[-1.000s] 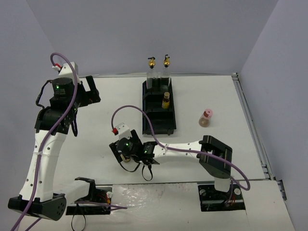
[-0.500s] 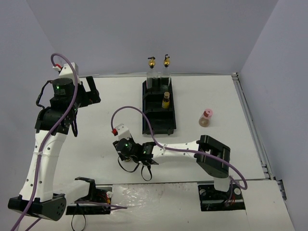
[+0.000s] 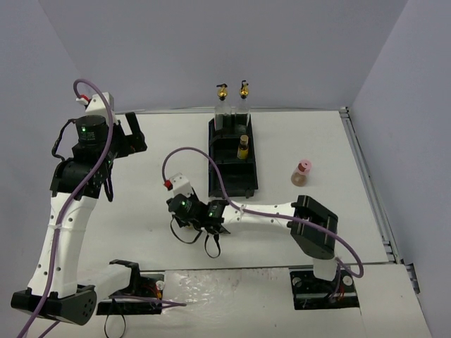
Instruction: Organize the condiment bottles
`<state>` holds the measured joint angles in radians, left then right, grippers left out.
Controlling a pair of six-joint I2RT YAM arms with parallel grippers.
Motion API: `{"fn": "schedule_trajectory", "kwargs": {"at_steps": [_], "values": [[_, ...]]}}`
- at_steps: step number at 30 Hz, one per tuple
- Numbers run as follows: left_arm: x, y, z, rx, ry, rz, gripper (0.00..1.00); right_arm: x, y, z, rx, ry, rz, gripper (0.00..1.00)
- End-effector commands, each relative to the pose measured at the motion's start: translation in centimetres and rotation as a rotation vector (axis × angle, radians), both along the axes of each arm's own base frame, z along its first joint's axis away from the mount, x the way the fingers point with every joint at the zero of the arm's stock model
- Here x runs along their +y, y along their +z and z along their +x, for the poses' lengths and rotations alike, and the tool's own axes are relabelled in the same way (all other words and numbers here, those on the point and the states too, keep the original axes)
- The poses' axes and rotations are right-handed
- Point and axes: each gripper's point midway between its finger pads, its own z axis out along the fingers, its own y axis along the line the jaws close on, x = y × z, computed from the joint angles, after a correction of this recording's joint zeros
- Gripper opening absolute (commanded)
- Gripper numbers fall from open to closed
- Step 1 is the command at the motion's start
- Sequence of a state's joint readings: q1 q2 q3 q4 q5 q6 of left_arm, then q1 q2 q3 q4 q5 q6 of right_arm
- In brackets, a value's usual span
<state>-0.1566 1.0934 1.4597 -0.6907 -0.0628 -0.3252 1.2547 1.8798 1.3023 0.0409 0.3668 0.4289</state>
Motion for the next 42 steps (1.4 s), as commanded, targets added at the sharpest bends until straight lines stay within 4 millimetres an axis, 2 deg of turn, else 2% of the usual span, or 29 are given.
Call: {"fn": "schedule_trajectory", "kwargs": {"at_steps": [1,5,7,8,14,17,18,21,22,28,31,42], "values": [[0.2,3.2,0.1,-0.114,0.004,-0.014,0.92,-0.6,11.6,6.6,-0.141,-0.135,0.202,0.0],[0.1,3.1,0.1,-0.114,0.001,-0.018,0.92,-2.3,14.6,10.6,-0.171,-0.193,0.213,0.0],[0.1,3.1,0.1,-0.115,0.0,-0.023,0.92,-3.4,15.1,13.1,-0.179,-0.235,0.193,0.0],[0.0,3.1,0.1,-0.114,-0.001,-0.026,0.92,-3.6,16.0,14.1,-0.187,-0.249,0.206,0.0],[-0.3,3.0,-0.1,-0.115,-0.012,-0.042,0.92,-6.3,17.6,20.6,-0.208,-0.356,0.235,0.0],[-0.3,2.9,-0.1,-0.115,-0.014,-0.043,0.92,-7.9,17.3,23.7,-0.211,-0.407,0.234,0.0],[-0.3,2.8,-0.2,-0.113,-0.014,-0.042,0.92,-7.8,17.2,24.0,-0.211,-0.408,0.231,0.0],[-0.4,2.7,-0.2,-0.109,-0.018,-0.043,0.92,-9.0,16.7,26.4,-0.221,-0.446,0.213,0.0],[-0.4,2.8,-0.2,-0.111,-0.021,-0.044,0.92,-9.5,15.8,27.1,-0.215,-0.46,0.199,0.0],[-0.6,2.9,-0.3,-0.113,-0.033,-0.049,0.92,-11.6,12.6,29.8,-0.184,-0.518,0.187,0.0],[-0.7,2.8,-0.3,-0.111,-0.036,-0.048,0.92,-11.9,11.6,30.4,-0.176,-0.52,0.182,0.0],[-0.8,2.8,-0.2,-0.112,-0.043,-0.053,0.92,-12.2,7.1,30.8,-0.131,-0.513,0.129,0.0]]}}
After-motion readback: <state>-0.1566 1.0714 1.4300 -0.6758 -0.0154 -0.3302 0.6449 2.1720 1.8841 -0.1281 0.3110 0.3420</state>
